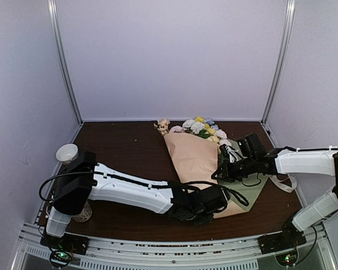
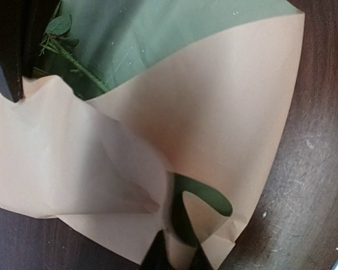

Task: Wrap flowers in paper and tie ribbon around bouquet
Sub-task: Fold the one-fourth-folded wrapping paper at the center of the board.

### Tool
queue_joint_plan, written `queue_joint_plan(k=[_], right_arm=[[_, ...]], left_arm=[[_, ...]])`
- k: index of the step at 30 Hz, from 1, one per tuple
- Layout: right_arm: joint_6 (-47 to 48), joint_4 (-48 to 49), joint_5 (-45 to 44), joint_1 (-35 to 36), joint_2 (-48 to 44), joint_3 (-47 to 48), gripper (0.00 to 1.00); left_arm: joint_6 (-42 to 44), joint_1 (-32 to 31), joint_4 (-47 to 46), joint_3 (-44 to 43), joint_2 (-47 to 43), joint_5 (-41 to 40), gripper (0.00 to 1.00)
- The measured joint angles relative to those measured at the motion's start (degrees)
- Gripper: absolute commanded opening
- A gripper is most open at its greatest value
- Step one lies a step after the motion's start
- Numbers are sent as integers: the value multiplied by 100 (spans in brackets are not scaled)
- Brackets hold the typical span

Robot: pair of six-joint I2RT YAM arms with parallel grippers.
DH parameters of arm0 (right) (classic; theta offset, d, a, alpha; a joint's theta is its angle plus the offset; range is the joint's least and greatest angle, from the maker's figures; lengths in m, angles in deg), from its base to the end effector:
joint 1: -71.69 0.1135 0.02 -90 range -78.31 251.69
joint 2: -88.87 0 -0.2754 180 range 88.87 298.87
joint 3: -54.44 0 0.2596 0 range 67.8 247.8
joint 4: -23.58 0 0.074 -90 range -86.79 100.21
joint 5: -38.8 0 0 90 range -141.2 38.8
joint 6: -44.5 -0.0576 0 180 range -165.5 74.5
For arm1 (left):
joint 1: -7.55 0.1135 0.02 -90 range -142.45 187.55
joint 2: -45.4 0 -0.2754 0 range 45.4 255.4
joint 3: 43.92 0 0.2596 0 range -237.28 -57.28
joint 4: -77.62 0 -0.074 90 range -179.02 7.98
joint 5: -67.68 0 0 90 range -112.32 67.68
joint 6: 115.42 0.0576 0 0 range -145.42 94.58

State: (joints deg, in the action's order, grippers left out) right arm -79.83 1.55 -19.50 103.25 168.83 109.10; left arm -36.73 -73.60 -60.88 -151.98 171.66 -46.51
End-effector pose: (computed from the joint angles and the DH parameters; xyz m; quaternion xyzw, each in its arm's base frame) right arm 0.2313 0.1776 0.1833 -0.0777 0.8982 0.4038 0.1554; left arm 0.0992 -0.4838 0.1452 0.4954 0.8052 -0.0446 0.3228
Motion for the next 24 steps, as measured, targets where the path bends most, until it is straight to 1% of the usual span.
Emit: queue_joint_plan(k=[1,3,6,8,12,14,15,18,21,24], right_arm=[[15,-17,0,4,-2,9,12],[39,-92,0,11,-4,42,18],[170,-326,-55,11,-98,127,22],[286,-597,-184,11,-334,175,23],[470,-1182,-538,24,-1161,179,24],[461,-1316,-680,59,-1600,70,24],[439,-1340,-739,98,-1808,-46,24],[256,-1375,-758,323,-2334,-614,20],[-68,-1287,-719,573,-2535,-1266,17],[-402,-986,-597,822,-2485,-1781,15]], left_arm=[[-22,4,-57,11,0,48,0],[-74,24,-164,15,-4,122,0],[-197,72,-264,90,-50,201,0],[-328,94,-341,243,-146,225,0],[-627,118,-555,708,-463,245,0],[-785,129,-649,887,-590,245,0],[-852,133,-699,942,-627,243,0],[-1047,140,-844,1040,-660,245,0],[-1185,144,-946,1147,-680,240,0],[-1292,144,-1019,1316,-761,232,0]])
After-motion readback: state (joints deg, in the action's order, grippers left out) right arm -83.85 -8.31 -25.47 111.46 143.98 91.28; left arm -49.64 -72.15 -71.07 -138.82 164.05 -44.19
